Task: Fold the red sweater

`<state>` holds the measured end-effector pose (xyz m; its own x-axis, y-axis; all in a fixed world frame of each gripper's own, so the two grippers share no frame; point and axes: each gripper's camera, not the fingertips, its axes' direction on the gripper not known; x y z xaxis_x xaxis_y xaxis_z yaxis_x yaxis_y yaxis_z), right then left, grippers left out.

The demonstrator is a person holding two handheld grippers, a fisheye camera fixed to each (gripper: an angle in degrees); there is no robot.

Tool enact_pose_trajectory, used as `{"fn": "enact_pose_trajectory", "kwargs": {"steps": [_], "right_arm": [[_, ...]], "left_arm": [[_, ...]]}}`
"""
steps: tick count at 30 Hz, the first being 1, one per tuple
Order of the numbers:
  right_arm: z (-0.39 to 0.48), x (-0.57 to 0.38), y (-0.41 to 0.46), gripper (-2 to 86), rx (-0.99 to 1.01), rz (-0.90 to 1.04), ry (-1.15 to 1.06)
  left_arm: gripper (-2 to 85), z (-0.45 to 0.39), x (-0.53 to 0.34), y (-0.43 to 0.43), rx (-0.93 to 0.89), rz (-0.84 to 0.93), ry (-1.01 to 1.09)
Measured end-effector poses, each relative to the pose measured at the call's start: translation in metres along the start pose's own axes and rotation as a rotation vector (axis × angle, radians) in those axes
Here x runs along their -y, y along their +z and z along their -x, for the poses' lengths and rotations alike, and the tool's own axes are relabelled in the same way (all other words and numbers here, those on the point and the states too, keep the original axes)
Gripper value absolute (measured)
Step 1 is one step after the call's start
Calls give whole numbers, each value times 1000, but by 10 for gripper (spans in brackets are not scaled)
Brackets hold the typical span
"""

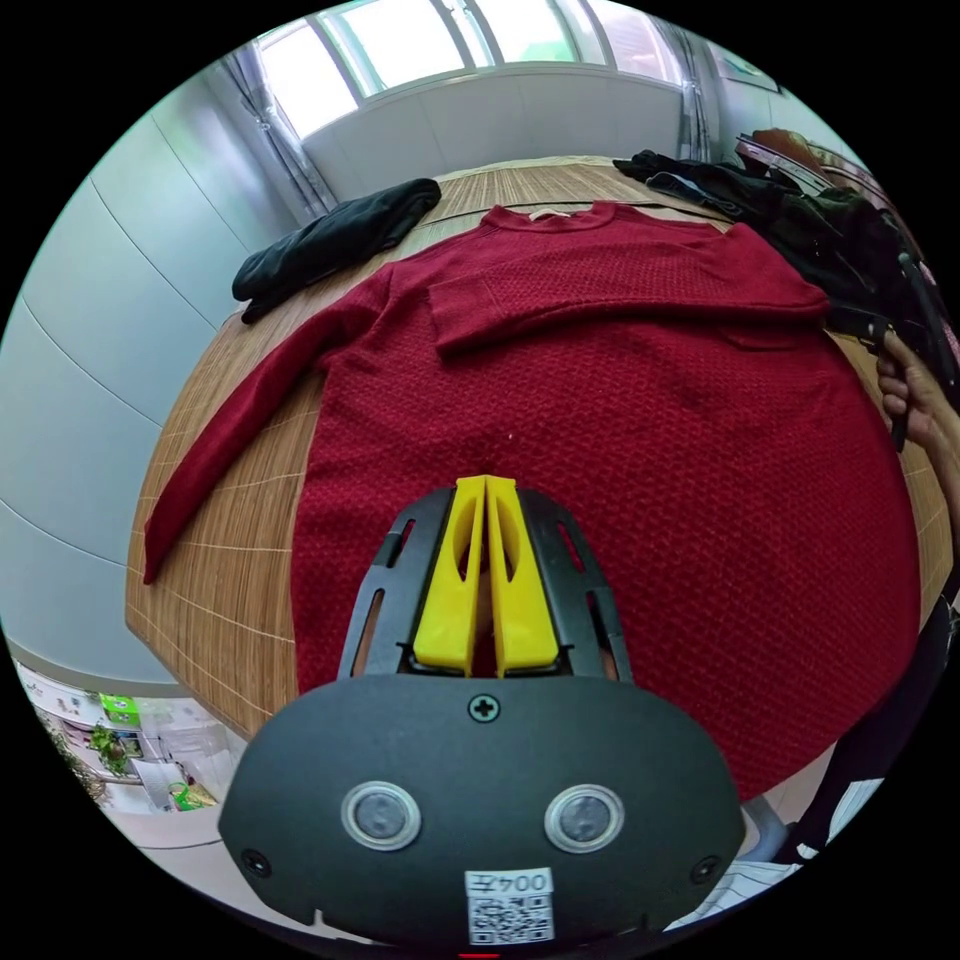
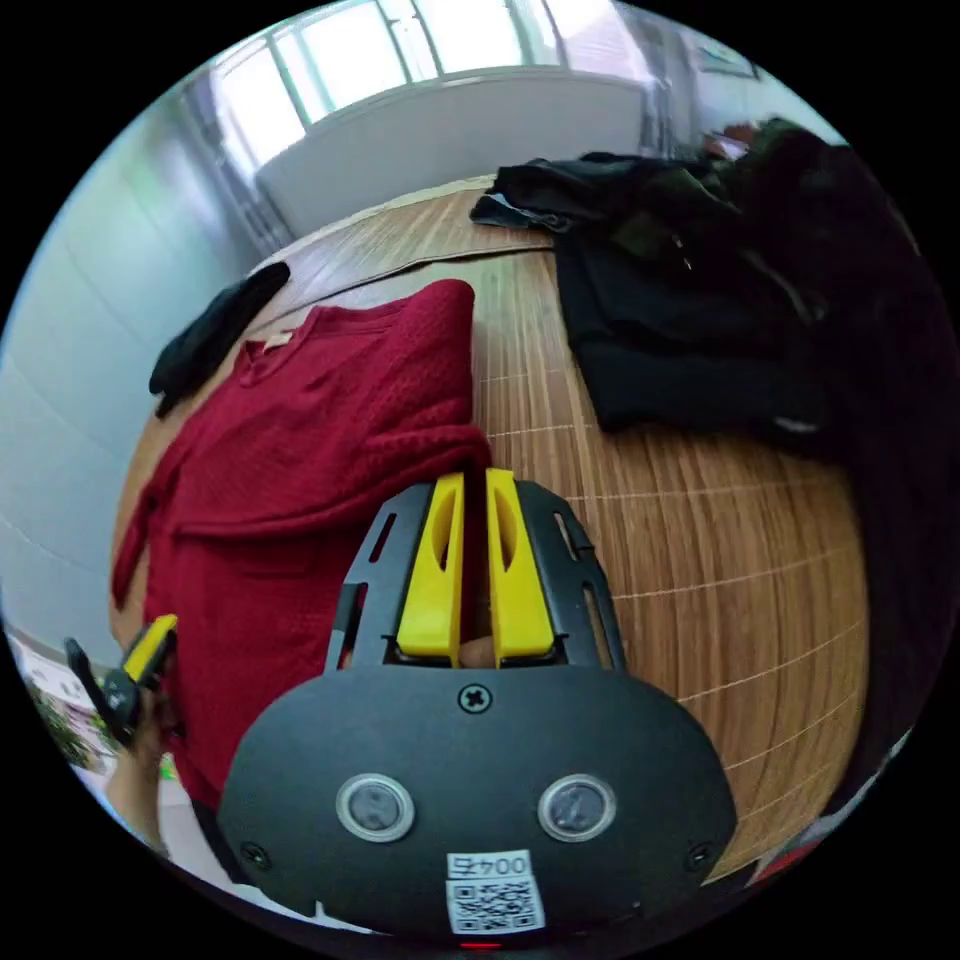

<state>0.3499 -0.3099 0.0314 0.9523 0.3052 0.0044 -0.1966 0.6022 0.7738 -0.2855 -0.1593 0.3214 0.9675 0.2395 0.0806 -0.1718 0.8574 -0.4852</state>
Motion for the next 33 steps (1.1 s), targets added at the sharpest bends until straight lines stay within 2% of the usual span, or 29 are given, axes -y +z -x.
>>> {"fn": "enact_pose_trajectory", "kwargs": {"steps": [1,5,8,11,13,17,24,27,29,33], "right_arm": [[-19,1,0,48,79,-4,73],[-61,-7,-2,76,222,-50,128],[-74,-16,-14,85,195,-119,116],[-73,-16,-18,70,160,-122,29],[-73,-15,-17,71,154,-106,-19],[-73,-6,-7,108,112,-50,-80],[-82,0,8,61,-16,-20,-64],[-104,0,10,55,63,-16,-19],[-124,0,12,51,152,-13,29],[-127,0,14,51,137,-11,19]], "left_arm": [[3,-3,1,3,2,0,1],[5,-14,8,11,14,0,8],[11,-11,25,5,-30,2,3],[22,-14,64,-27,-159,-162,-38],[37,-28,104,-33,-234,-204,-16],[89,-101,209,-19,-284,-199,172],[106,-251,309,33,-234,-113,492],[108,-301,333,49,-177,-147,581],[119,-327,349,64,-225,-126,635],[137,-350,370,91,-228,-65,692]]}}
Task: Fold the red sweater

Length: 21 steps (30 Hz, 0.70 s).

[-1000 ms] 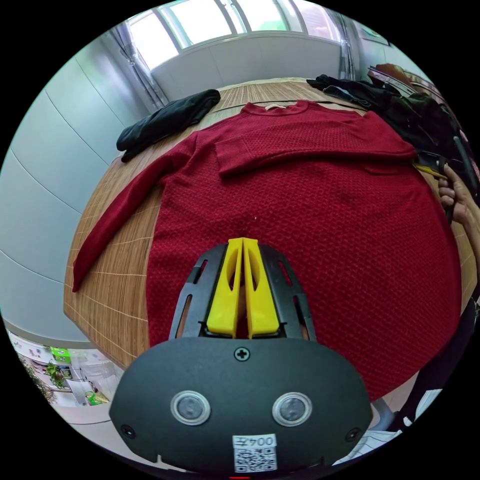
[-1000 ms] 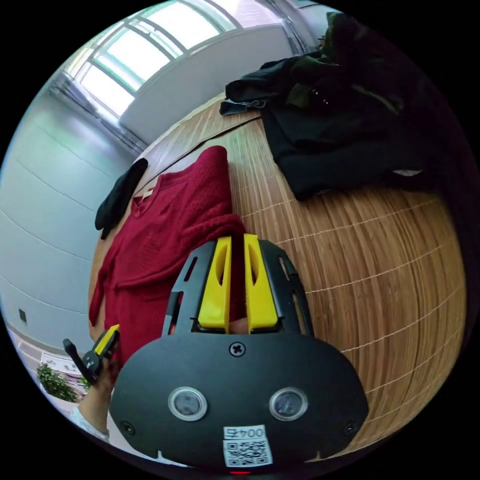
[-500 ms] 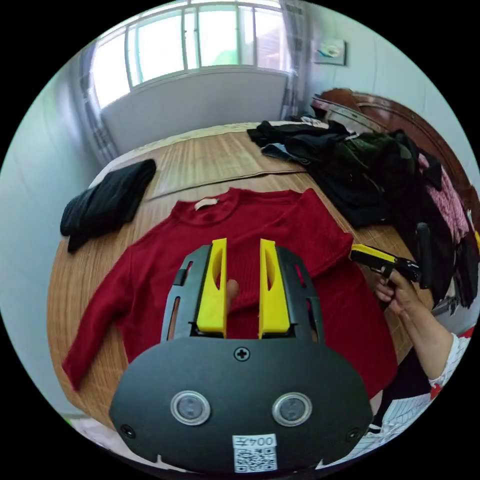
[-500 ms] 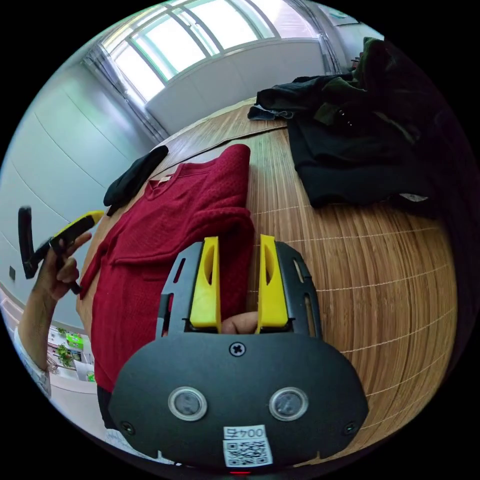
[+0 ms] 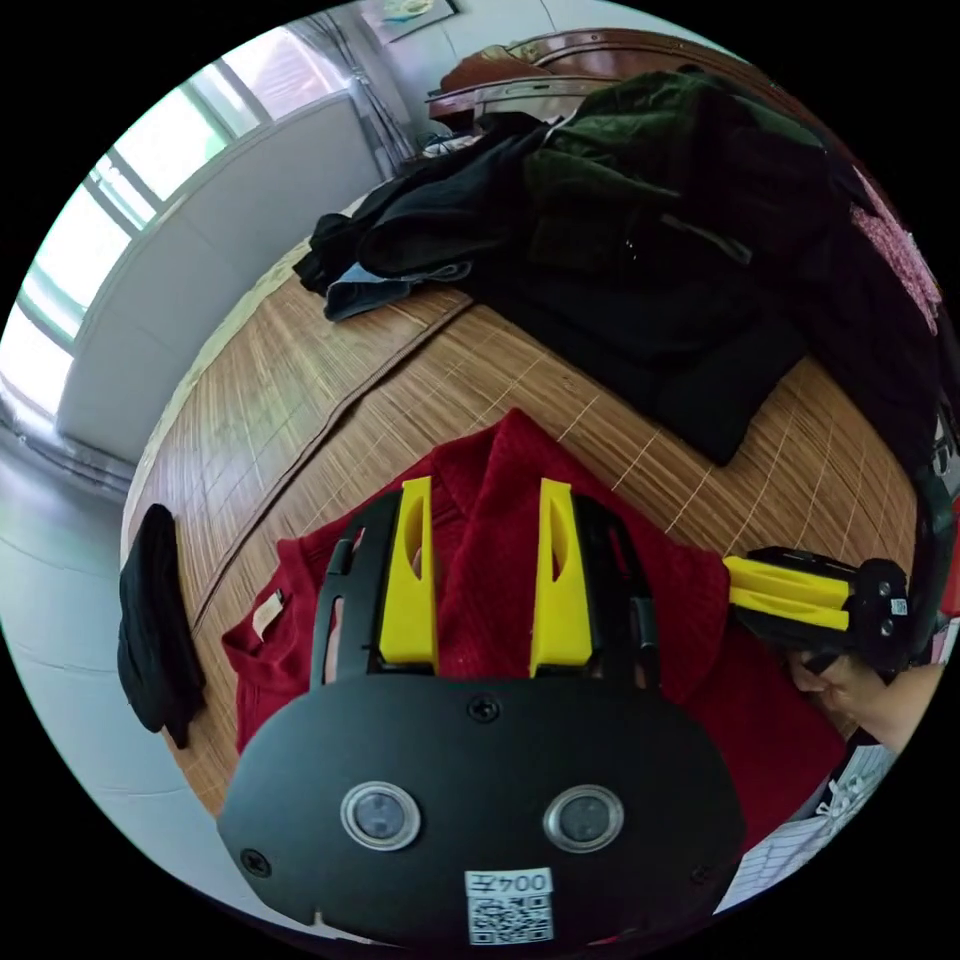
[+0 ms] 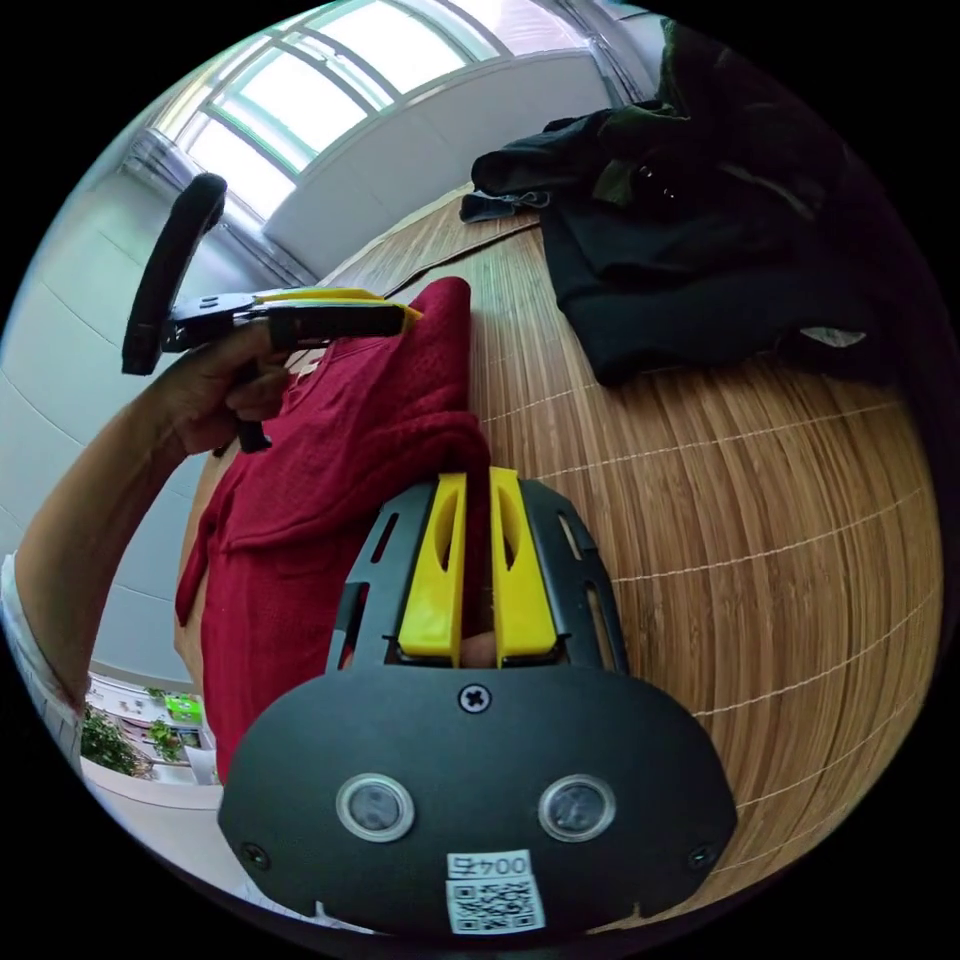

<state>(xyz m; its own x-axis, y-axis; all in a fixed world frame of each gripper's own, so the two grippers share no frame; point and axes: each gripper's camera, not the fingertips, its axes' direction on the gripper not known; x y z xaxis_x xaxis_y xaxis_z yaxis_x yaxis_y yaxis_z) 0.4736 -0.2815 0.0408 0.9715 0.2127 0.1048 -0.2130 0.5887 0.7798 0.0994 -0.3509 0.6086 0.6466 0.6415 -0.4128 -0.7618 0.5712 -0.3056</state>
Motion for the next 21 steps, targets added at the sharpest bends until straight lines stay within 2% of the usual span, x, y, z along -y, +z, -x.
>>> {"fn": "enact_pose_trajectory", "kwargs": {"steps": [3,5,8,11,15,18,21], "right_arm": [[6,-1,3,51,-58,1,-25],[9,-2,5,51,-84,2,-36],[14,-4,9,51,-121,2,-52],[27,-6,15,51,-200,2,-86],[44,-10,25,51,-309,4,-135],[43,-12,27,51,-299,5,-129],[51,-14,33,51,-339,4,-147]], "left_arm": [[127,7,12,22,-97,44,-6],[85,6,18,30,-140,33,27],[40,12,33,27,-40,8,-16],[33,24,51,28,-21,-27,-85],[45,10,71,49,78,106,-19],[68,17,78,27,130,114,45],[82,56,61,-21,174,39,28]]}}
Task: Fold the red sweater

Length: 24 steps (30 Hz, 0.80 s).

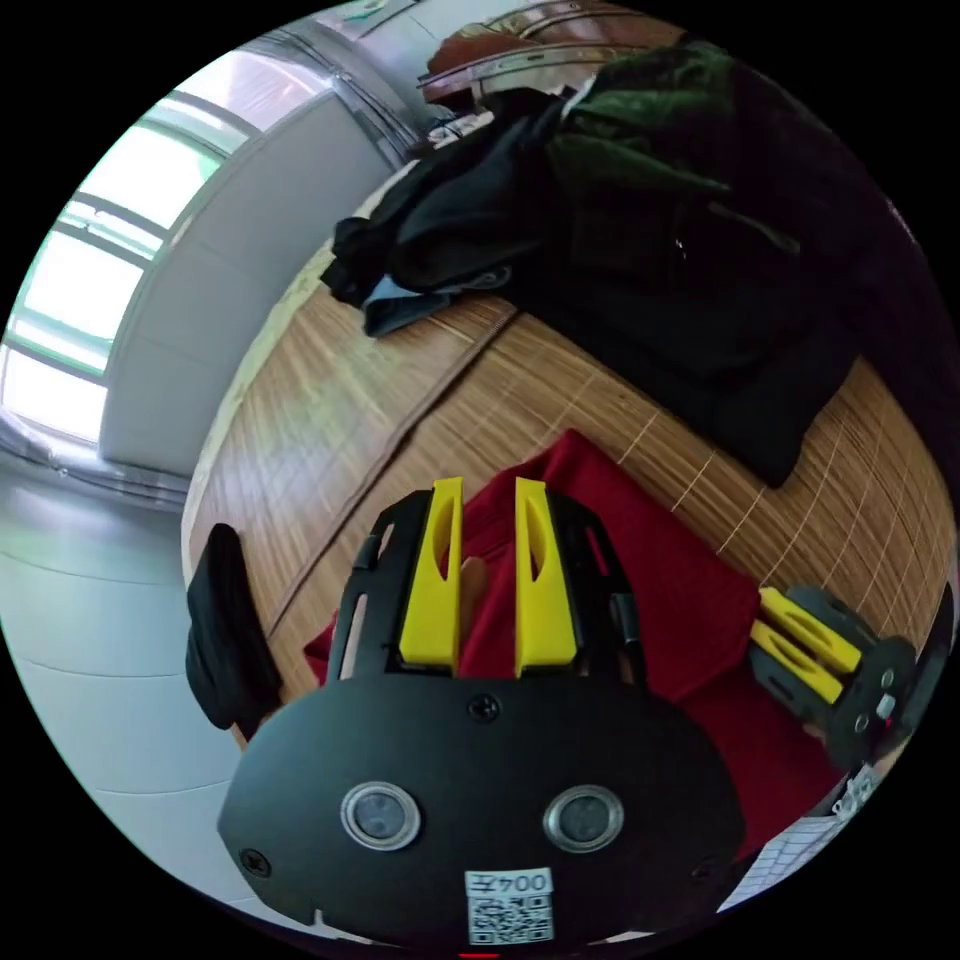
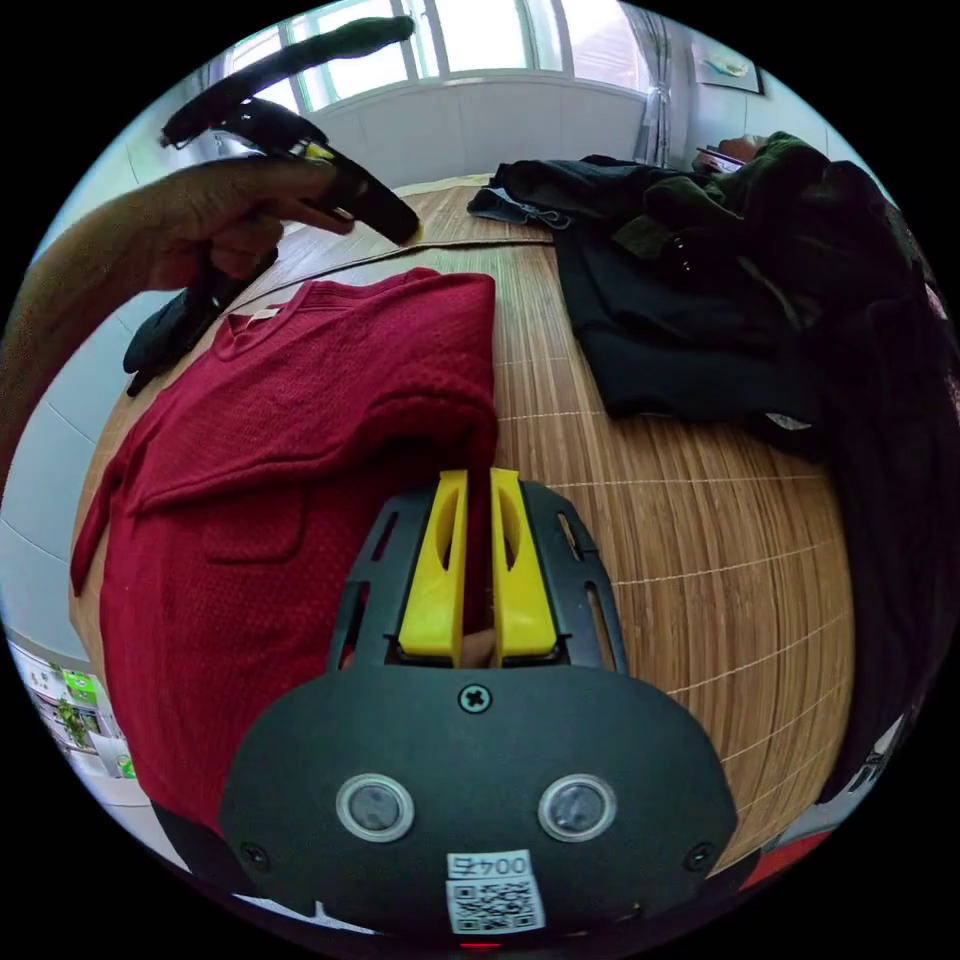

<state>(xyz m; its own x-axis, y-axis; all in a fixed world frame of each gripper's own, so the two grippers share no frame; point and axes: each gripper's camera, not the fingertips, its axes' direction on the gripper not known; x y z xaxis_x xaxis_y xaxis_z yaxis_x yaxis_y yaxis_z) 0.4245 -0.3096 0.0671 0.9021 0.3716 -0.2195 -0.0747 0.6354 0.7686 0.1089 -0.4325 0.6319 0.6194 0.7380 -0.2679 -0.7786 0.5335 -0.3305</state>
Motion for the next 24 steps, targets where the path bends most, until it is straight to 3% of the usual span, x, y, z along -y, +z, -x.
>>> {"fn": "enact_pose_trajectory", "kwargs": {"steps": [6,8,14,19,24], "right_arm": [[12,-3,5,51,-39,1,-18],[11,-4,7,51,-17,1,-8],[30,-7,12,51,-87,1,-40],[44,-10,16,50,-132,-1,-60],[60,-12,21,50,-188,-2,-84]], "left_arm": [[116,132,-138,-20,-104,68,-244],[121,175,-220,-13,-206,57,-424],[128,207,-355,0,-247,6,-682],[135,189,-369,-7,-123,-76,-556],[151,191,-363,-2,-212,-68,-458]]}}
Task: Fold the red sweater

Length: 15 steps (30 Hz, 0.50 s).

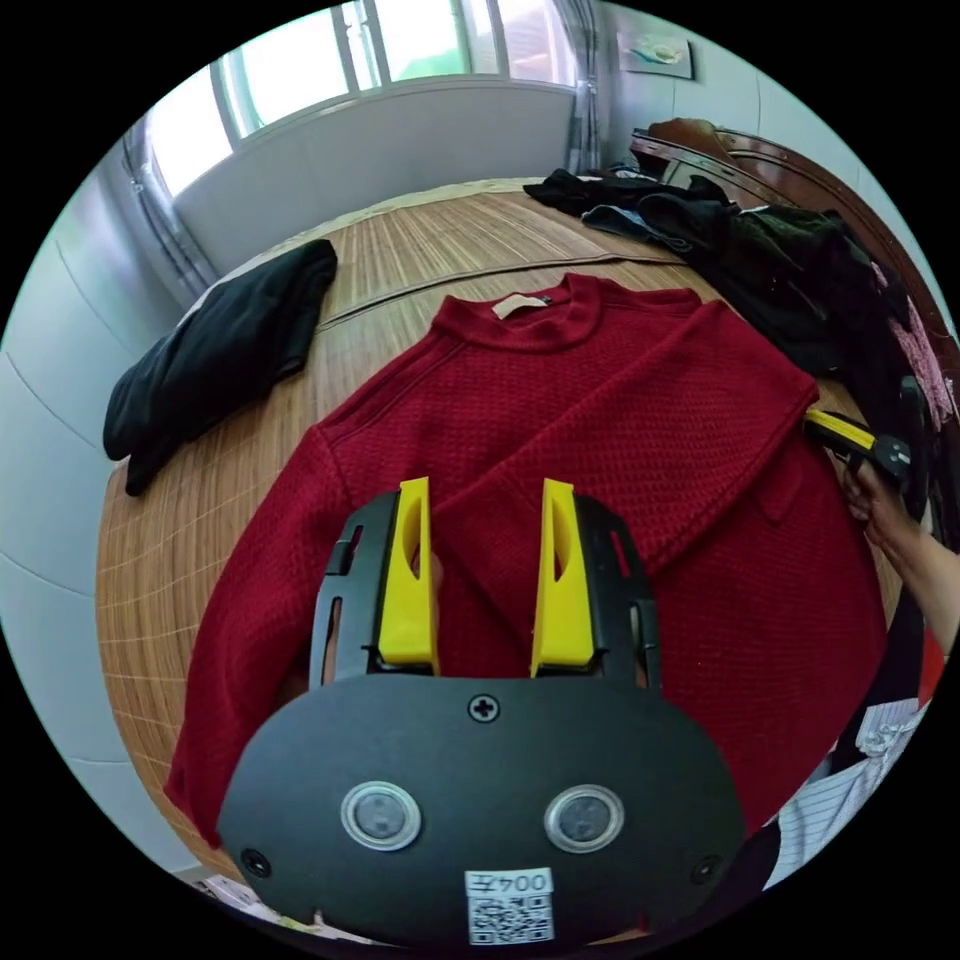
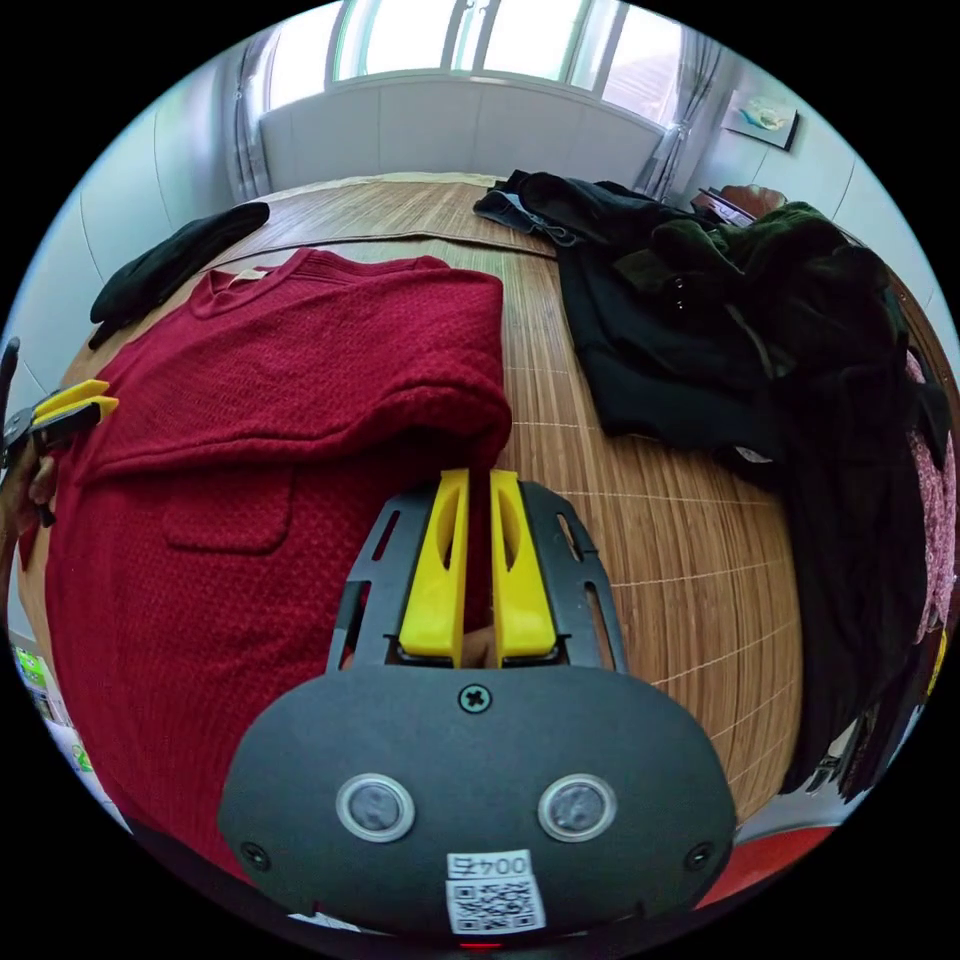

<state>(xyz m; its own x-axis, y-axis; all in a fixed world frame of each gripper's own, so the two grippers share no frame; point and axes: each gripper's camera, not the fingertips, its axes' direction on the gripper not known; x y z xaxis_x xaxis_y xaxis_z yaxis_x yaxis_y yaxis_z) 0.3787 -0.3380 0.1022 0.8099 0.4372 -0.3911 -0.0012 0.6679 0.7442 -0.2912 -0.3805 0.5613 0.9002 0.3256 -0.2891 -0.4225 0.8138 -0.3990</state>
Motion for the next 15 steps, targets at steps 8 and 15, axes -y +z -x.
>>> {"fn": "enact_pose_trajectory", "kwargs": {"steps": [8,15], "right_arm": [[19,-2,1,49,-51,-1,-21],[34,-5,0,48,-104,-3,-45]], "left_arm": [[94,1,-2,-19,-39,30,20],[28,-10,0,-55,63,7,-6]]}}
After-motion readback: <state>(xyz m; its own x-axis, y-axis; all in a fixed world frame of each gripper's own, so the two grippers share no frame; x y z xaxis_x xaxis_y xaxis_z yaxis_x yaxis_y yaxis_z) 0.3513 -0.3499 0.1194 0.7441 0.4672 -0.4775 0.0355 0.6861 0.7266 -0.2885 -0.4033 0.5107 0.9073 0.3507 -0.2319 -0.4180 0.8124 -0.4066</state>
